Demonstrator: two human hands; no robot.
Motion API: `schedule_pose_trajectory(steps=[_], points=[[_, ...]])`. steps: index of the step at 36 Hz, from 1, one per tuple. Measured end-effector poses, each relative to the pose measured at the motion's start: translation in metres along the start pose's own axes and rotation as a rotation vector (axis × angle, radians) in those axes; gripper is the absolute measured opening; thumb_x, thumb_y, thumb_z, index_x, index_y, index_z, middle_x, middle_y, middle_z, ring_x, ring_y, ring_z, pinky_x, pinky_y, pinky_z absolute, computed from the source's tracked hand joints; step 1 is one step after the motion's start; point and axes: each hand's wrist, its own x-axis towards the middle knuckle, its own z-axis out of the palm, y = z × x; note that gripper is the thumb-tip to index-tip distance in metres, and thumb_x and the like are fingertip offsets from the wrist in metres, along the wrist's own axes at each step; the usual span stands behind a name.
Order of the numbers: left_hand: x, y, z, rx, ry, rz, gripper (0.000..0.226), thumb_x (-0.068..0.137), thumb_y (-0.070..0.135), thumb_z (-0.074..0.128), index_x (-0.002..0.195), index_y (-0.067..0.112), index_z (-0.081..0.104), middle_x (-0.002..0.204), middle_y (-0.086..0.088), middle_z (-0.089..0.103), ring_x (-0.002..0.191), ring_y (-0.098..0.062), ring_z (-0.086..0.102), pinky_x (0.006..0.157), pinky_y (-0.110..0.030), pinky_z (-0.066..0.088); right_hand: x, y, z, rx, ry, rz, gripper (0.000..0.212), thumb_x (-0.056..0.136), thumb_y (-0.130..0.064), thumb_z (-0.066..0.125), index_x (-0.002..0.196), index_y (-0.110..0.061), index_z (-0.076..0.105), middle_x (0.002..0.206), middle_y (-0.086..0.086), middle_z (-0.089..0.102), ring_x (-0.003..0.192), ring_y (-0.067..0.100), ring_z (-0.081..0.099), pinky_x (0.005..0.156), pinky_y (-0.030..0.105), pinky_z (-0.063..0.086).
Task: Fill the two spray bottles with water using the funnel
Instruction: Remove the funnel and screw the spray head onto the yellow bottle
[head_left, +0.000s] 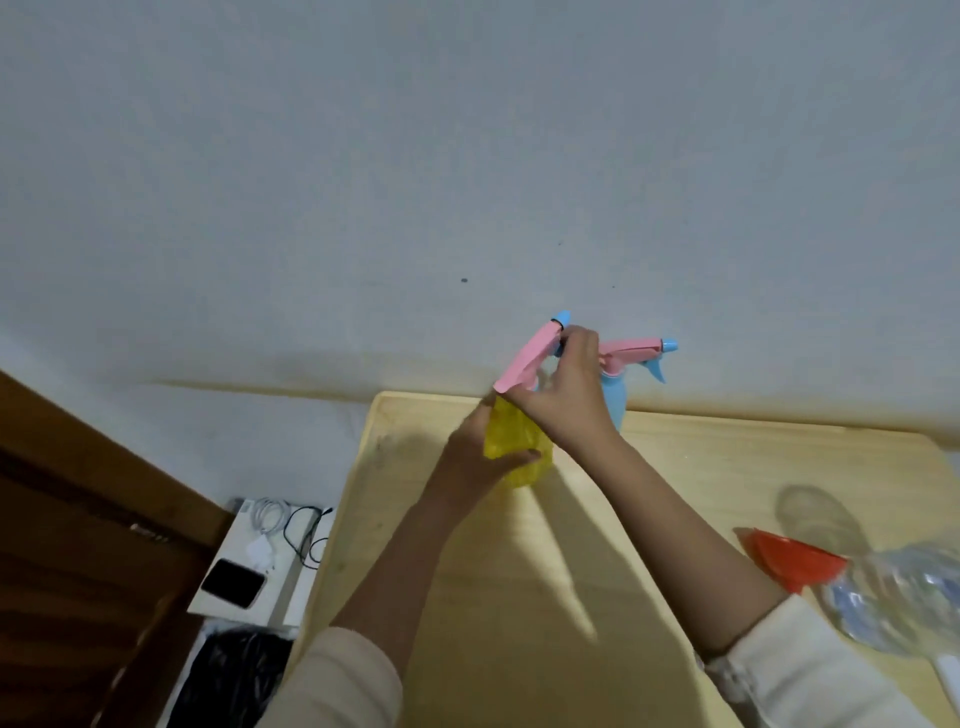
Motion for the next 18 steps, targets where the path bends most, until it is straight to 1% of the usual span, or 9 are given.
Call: schedule_pose_trajectory(steps=[1, 3, 7, 9, 11, 13, 15, 16, 18], points=[[0.005, -0.002, -0.004, -0.022, -0.015, 0.007, 0.072, 0.057, 0.059, 0.070, 0.123, 0.047, 0.042, 0.115, 0.017, 0.060, 0.104, 0.002, 0.055, 0.082, -0.010, 0.042, 0.002, 0.004, 0.001, 0.002, -0.021, -0.027, 0.062, 0.070, -0.022, 0.078, 0.115, 0.001, 0.042, 0.107, 0.004, 0.033, 0.105, 0.021, 0.041, 0.090, 0.026, 0.033], [0.015, -0.006, -0.006, -0.069, -0.037, -0.015, 0.070, 0.056, 0.056, 0.073, 0.118, 0.057, 0.039, 0.117, 0.031, 0.054, 0.108, 0.010, 0.051, 0.088, -0.012, 0.042, 0.004, 0.012, 0.006, 0.007, 0.003, -0.079, 0.059, 0.071, -0.025, 0.077, 0.112, 0.001, 0.044, 0.105, 0.004, 0.035, 0.101, 0.021, 0.042, 0.090, 0.030, 0.037], [0.031, -0.019, -0.006, -0.079, -0.051, -0.001, 0.072, 0.061, 0.031, 0.081, 0.115, 0.060, 0.043, 0.116, 0.036, 0.054, 0.110, 0.009, 0.054, 0.096, -0.033, 0.049, 0.004, 0.019, 0.020, 0.020, 0.184, -0.100, 0.051, 0.071, -0.017, 0.079, 0.106, 0.003, 0.048, 0.099, 0.007, 0.041, 0.093, 0.022, 0.045, 0.083, 0.036, 0.043], [0.040, -0.019, -0.005, -0.065, 0.007, 0.038, 0.073, 0.065, 0.012, 0.082, 0.113, 0.054, 0.047, 0.114, 0.030, 0.055, 0.105, 0.016, 0.054, 0.091, -0.023, 0.048, 0.006, 0.022, 0.028, -0.056, 0.293, -0.173, 0.049, 0.069, -0.019, 0.079, 0.100, 0.006, 0.049, 0.091, 0.014, 0.047, 0.084, 0.028, 0.049, 0.073, 0.037, 0.045], [0.048, -0.016, -0.003, -0.038, 0.096, 0.084, 0.065, 0.062, 0.008, 0.080, 0.107, 0.044, 0.050, 0.106, 0.023, 0.056, 0.096, 0.023, 0.053, 0.084, -0.008, 0.045, 0.008, 0.022, 0.036, -0.128, 0.372, -0.200, 0.046, 0.069, -0.020, 0.077, 0.096, 0.006, 0.050, 0.086, 0.017, 0.050, 0.079, 0.029, 0.050, 0.067, 0.036, 0.045], [0.055, -0.018, -0.001, -0.038, 0.150, 0.099, 0.058, 0.061, 0.007, 0.081, 0.106, 0.033, 0.056, 0.101, 0.012, 0.062, 0.094, 0.017, 0.058, 0.078, -0.004, 0.044, 0.013, 0.023, 0.041, -0.166, 0.415, -0.198, 0.043, 0.071, -0.021, 0.076, 0.094, 0.005, 0.052, 0.085, 0.017, 0.051, 0.077, 0.027, 0.049, 0.067, 0.035, 0.044], [0.060, -0.021, 0.001, -0.001, 0.177, 0.072, 0.053, 0.066, 0.007, 0.083, 0.114, 0.017, 0.062, 0.104, -0.001, 0.062, 0.098, -0.004, 0.062, 0.075, -0.004, 0.043, 0.018, 0.023, 0.043, -0.154, 0.437, -0.164, 0.043, 0.070, -0.022, 0.076, 0.093, 0.005, 0.052, 0.085, 0.017, 0.050, 0.077, 0.027, 0.048, 0.067, 0.035, 0.042], [0.062, -0.022, 0.001, 0.022, 0.184, 0.068, 0.052, 0.068, 0.007, 0.082, 0.116, 0.010, 0.062, 0.104, -0.002, 0.061, 0.097, -0.013, 0.061, 0.074, -0.002, 0.041, 0.021, 0.023, 0.043, -0.139, 0.438, -0.144, 0.044, 0.070, -0.023, 0.076, 0.093, 0.005, 0.052, 0.085, 0.017, 0.050, 0.077, 0.028, 0.047, 0.067, 0.035, 0.042], [0.064, -0.018, 0.001, 0.041, 0.171, 0.083, 0.050, 0.071, 0.006, 0.080, 0.116, 0.004, 0.061, 0.100, 0.003, 0.059, 0.091, -0.013, 0.058, 0.071, 0.001, 0.039, 0.026, 0.022, 0.042, -0.079, 0.406, -0.080, 0.050, 0.070, -0.033, 0.072, 0.097, 0.004, 0.051, 0.089, 0.013, 0.048, 0.081, 0.023, 0.044, 0.071, 0.034, 0.041]])
